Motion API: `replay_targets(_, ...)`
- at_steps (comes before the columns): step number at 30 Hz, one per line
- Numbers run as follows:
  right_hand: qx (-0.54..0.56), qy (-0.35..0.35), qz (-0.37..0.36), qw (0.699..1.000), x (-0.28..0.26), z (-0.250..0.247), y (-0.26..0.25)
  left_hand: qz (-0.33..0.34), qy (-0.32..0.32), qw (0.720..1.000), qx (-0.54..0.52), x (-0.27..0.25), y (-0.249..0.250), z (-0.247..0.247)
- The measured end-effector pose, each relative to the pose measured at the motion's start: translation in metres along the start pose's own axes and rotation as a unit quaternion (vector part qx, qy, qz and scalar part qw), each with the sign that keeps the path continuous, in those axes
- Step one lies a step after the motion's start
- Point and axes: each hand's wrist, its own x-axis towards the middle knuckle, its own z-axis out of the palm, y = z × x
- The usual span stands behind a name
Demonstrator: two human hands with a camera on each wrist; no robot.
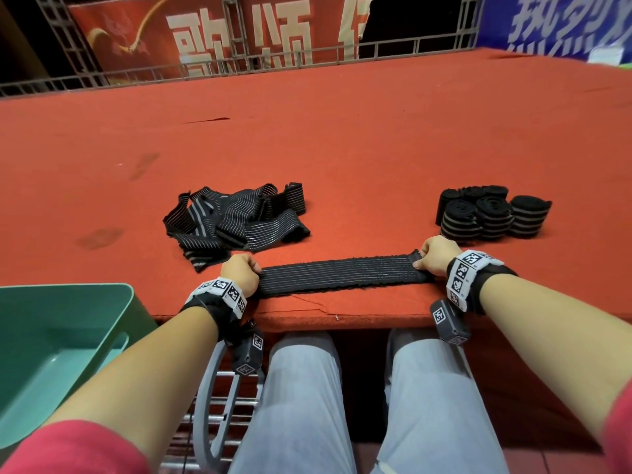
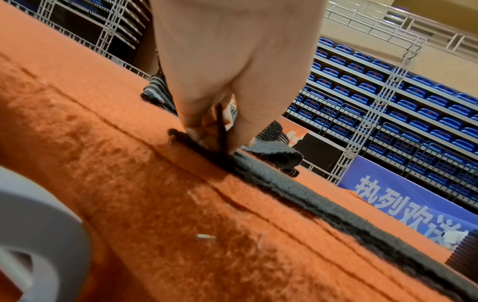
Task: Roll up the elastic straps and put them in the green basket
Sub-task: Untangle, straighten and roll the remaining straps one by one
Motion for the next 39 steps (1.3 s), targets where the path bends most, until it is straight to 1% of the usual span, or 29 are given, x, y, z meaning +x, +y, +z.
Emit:
replay_targets(3,-0.014,0.004,-0.002,1.0,0.0,0.0,0.0,-0.008,0.017,1.0,0.002,0.0,-0.001,0.005)
replay_targets(9,-0.039,-0.007,0.001,0.999,-0.003,-0.003,-0.004,-0.012,0.006,0.999,0.039,0.004,-0.005,0.005)
replay_targets(12,-0.06,-0.017,0.016,0.998,-0.002,-0.004,-0.005,-0.017,0.016,0.998,0.065,0.008,-0.011,0.0)
replay_targets(14,-0.071,-0.025,0.026,0.997,-0.002,-0.004,-0.008,-0.033,0.024,0.996,0.08,0.012,-0.016,-0.003)
replay_targets(19,-0.08,-0.042,0.041,0.995,0.0,-0.005,-0.011,-0.058,0.012,0.996,0.071,0.01,-0.017,-0.006)
replay_targets(22,-0.073,-0.047,0.039,0.995,0.002,-0.005,-0.008,-0.059,0.023,0.997,0.046,0.008,-0.014,-0.003)
replay_targets(24,-0.073,-0.04,0.032,0.996,0.002,-0.003,-0.008,-0.063,0.018,0.997,0.035,0.009,-0.012,-0.002)
replay_targets(26,-0.081,-0.032,0.023,0.996,0.001,-0.002,-0.009,-0.064,-0.002,0.997,0.031,0.009,-0.01,-0.002)
replay_targets(29,-0.089,-0.017,0.0,0.996,0.001,-0.001,-0.01,-0.05,-0.026,0.998,0.034,0.009,-0.008,-0.002)
replay_targets(32,-0.076,-0.009,-0.025,0.997,0.006,-0.001,-0.011,-0.026,-0.04,0.998,0.046,0.01,-0.005,-0.002)
replay_targets(35,-0.041,0.002,-0.044,0.998,0.015,-0.005,-0.016,-0.025,-0.06,0.997,0.041,0.01,-0.004,-0.004)
replay_targets(39,0.001,0.047,-0.058,0.997,0.033,-0.011,-0.02,-0.048,-0.044,0.998,0.008,0.012,-0.006,-0.002)
